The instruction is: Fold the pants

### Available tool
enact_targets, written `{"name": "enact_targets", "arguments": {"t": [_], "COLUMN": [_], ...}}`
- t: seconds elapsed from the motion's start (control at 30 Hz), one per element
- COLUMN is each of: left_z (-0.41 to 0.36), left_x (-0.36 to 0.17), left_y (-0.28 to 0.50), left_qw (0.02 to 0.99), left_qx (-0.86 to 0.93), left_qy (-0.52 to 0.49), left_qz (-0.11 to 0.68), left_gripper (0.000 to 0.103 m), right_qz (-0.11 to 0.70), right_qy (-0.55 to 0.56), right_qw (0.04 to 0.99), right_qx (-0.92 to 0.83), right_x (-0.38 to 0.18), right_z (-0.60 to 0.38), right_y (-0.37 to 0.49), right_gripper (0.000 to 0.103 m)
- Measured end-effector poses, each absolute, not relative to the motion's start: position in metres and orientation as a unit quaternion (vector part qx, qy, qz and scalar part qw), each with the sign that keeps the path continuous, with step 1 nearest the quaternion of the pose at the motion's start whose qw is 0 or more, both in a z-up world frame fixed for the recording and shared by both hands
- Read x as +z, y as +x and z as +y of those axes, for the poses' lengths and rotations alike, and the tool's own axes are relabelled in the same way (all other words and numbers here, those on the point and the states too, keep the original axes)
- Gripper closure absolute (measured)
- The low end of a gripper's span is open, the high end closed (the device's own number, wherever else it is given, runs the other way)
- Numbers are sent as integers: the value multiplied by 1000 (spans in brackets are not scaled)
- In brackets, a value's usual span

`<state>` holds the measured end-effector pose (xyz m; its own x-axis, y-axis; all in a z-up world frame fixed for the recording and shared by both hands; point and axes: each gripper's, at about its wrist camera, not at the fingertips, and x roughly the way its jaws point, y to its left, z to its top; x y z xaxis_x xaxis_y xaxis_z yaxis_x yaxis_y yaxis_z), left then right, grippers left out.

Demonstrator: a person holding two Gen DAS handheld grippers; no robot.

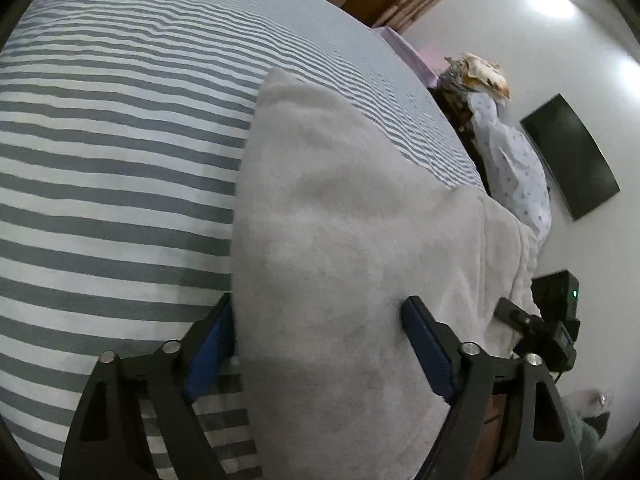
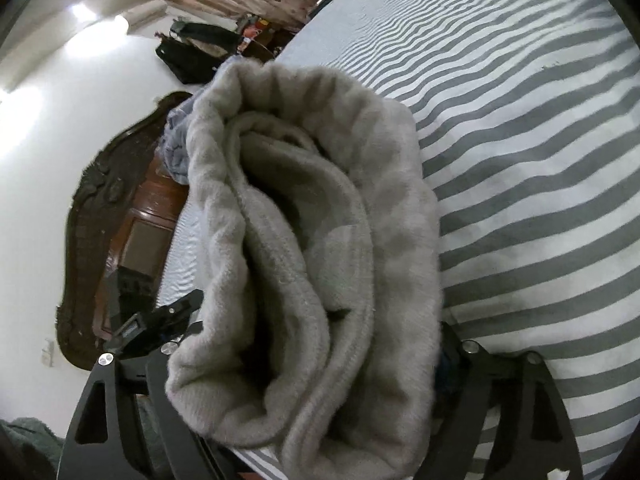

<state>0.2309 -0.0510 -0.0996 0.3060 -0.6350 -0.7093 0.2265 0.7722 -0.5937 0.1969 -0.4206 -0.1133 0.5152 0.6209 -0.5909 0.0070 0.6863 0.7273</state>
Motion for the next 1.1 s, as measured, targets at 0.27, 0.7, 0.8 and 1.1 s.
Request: {"name": "enact_targets", "arguments": {"t": [0.27, 0.7, 0.8, 1.1], "left_z": [-46, -46, -34, 12], "left_x": [-94, -50, -34, 23], "left_y": [235, 226, 227, 250], "left_qw": [776, 820, 832, 868], "left_qx": [-287, -301, -293, -246], "left_qy": [-244, -219, -199, -178], "left_qz": [506, 434, 426, 393], "left_gripper": [65, 77, 77, 77], "right_qz": [456, 438, 434, 411], "right_qy": [358, 346, 334, 315], "right_qw": [800, 820, 825, 833], "right_qx": [155, 126, 141, 195], "right_x": [-105, -48, -28, 12], "right_z": [-414, -387, -374, -326], "right_y": [196, 195, 205, 257], "right_gripper": [43, 58, 58, 59]}}
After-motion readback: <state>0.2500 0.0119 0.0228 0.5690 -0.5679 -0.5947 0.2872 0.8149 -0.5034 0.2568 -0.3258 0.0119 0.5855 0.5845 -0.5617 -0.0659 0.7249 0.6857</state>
